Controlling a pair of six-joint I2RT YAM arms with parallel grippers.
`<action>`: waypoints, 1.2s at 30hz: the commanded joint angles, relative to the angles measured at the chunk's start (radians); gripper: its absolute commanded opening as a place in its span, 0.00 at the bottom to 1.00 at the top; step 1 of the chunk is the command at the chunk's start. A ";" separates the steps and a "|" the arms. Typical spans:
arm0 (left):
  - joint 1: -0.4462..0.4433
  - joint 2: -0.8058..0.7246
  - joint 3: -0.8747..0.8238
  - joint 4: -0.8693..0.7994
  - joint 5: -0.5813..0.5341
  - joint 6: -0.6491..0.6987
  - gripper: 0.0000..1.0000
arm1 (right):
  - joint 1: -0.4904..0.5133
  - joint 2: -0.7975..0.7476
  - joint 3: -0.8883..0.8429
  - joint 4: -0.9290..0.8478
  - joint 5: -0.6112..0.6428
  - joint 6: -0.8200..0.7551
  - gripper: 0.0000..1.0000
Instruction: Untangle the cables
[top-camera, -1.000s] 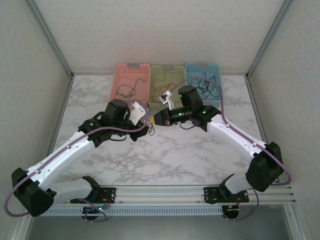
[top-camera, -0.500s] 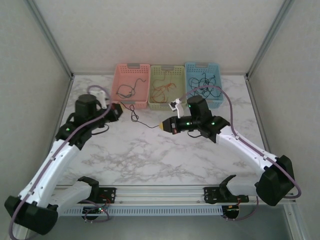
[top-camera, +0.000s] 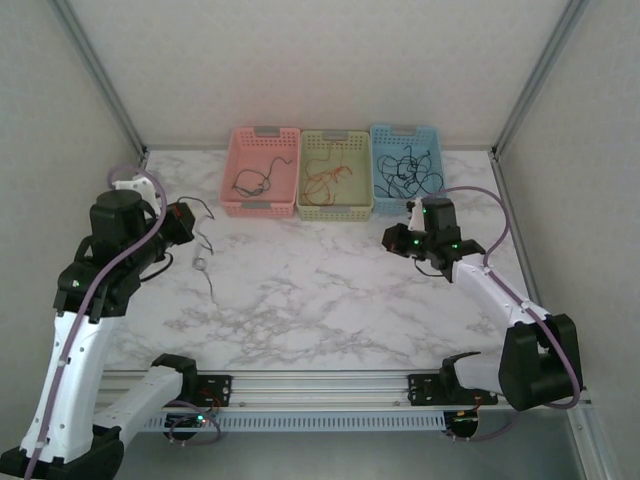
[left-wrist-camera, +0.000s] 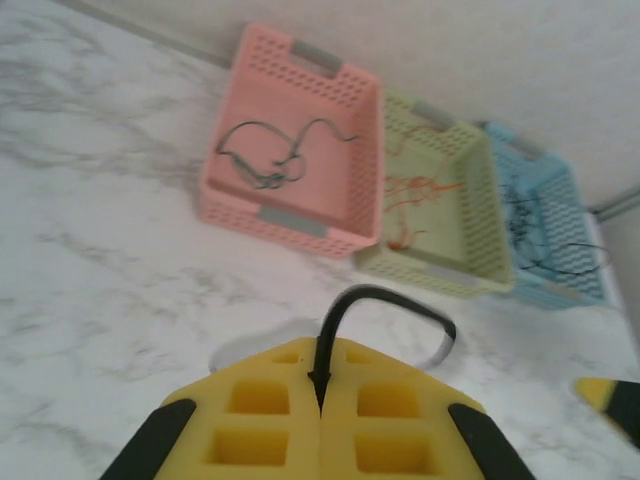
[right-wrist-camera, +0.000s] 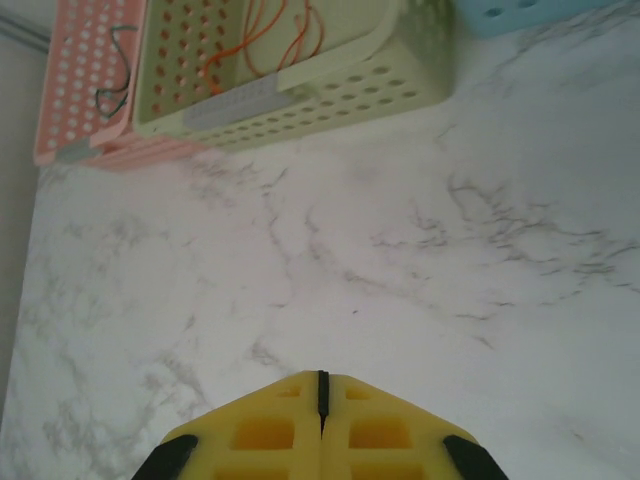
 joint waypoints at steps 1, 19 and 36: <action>0.009 0.021 0.002 -0.068 -0.095 0.055 0.00 | -0.038 -0.038 -0.005 -0.022 0.062 0.028 0.00; -0.251 0.904 0.557 0.558 0.291 -0.169 0.00 | -0.056 -0.234 -0.081 -0.159 0.252 0.030 0.18; -0.357 1.845 1.594 0.837 0.235 -0.332 0.00 | -0.057 -0.302 -0.085 -0.253 0.207 0.009 0.16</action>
